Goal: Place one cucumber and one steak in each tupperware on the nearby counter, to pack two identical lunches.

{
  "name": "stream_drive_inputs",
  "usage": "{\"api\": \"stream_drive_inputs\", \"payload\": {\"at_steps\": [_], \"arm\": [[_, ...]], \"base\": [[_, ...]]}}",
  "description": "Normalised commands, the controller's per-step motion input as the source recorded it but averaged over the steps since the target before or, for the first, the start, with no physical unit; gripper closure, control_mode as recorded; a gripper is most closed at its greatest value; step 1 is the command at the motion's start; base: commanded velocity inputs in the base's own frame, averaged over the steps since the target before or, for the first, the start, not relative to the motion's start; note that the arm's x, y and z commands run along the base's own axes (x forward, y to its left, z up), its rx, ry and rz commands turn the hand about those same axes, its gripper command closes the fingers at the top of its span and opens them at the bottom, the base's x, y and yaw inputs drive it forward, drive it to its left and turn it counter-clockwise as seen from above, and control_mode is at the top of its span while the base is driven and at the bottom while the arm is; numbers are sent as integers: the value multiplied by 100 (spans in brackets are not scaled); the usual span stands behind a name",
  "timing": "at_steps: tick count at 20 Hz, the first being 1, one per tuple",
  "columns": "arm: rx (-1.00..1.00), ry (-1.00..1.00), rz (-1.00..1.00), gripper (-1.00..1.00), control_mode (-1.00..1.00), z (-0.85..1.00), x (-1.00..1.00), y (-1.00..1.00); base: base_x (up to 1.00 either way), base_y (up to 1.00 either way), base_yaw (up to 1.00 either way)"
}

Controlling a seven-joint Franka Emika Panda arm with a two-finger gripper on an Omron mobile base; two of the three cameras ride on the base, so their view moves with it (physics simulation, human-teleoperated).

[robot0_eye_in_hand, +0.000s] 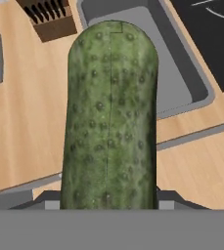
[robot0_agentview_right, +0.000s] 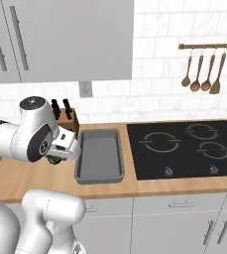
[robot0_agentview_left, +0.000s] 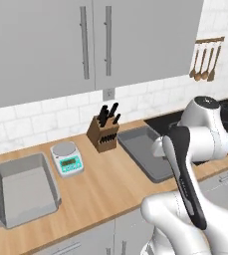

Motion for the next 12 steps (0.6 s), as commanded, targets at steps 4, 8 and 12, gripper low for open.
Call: {"api": "stream_drive_inputs", "payload": {"at_steps": [4,8,12], "arm": [[2,9,14,100,-100,-29,74,-19],[0,17,9,100,-100,-63,100,-7],[0,18,6,100,-100,-77,100,-18]], "base": [[24,-7,6],[0,0,0],[0,0,0]]}}
